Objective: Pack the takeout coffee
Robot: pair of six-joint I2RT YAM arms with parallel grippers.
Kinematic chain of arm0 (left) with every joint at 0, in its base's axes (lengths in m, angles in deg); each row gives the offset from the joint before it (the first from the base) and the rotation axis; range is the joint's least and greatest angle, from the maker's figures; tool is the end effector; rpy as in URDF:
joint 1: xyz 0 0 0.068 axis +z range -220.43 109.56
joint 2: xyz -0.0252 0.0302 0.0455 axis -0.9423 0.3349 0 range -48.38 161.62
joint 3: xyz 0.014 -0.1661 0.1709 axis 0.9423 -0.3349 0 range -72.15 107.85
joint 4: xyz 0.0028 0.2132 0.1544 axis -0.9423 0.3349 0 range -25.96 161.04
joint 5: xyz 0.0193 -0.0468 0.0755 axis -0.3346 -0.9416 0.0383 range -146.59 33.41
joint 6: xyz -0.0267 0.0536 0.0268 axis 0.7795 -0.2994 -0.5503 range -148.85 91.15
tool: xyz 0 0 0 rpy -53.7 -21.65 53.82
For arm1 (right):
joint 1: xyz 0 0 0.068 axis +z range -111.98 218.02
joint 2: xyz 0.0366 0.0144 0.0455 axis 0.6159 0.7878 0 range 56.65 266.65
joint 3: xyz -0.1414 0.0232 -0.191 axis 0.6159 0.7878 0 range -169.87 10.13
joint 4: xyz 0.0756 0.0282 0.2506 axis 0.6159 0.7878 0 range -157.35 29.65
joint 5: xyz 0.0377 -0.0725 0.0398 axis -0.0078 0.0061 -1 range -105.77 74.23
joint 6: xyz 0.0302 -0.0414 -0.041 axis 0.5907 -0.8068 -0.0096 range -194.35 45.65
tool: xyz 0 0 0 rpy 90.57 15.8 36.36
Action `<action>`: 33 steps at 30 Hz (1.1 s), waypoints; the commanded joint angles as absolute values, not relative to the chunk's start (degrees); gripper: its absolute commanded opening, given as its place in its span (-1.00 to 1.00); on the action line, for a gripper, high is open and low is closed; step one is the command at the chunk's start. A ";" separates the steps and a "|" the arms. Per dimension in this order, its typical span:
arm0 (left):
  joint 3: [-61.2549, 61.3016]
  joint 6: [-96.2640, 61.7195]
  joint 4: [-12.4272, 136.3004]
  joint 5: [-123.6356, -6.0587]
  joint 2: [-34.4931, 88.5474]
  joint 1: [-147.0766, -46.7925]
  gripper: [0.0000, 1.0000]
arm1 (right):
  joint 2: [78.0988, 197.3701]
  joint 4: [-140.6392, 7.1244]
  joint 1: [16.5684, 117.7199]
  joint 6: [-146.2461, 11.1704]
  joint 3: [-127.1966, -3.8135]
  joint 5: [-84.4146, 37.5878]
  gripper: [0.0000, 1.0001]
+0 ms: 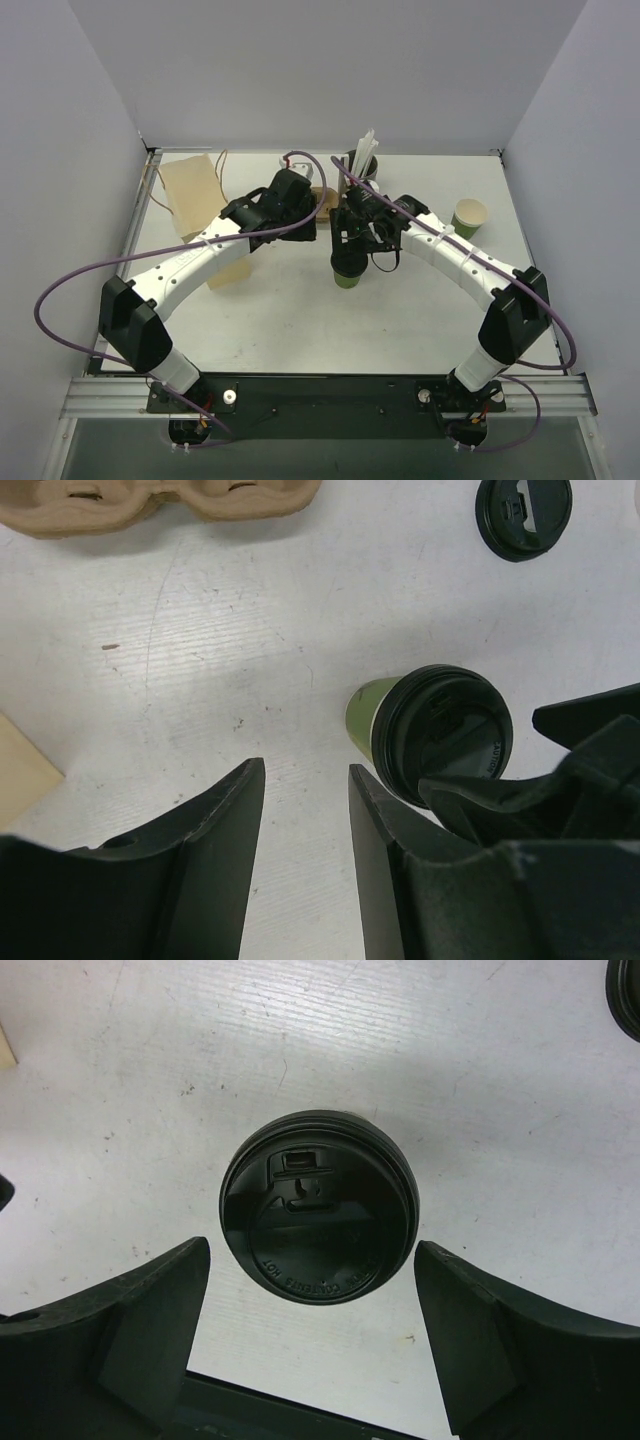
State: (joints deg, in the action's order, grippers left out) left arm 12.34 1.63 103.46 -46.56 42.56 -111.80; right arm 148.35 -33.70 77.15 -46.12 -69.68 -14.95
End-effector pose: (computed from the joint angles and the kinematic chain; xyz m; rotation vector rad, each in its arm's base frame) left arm 0.2782 -0.2330 0.2843 0.1421 2.3882 -0.3986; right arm 0.2865 0.2321 0.2603 -0.2241 2.4243 0.5373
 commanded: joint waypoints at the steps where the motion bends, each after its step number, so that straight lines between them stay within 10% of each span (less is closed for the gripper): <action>1: 10.56 2.70 102.98 -46.92 39.86 -111.04 -0.02 | 150.52 -32.28 77.74 -47.37 -71.96 -14.45 0.57; 33: 9.59 2.00 101.92 -49.38 40.13 -110.60 -0.03 | 149.91 -25.52 76.27 -47.19 -79.61 -9.62 0.32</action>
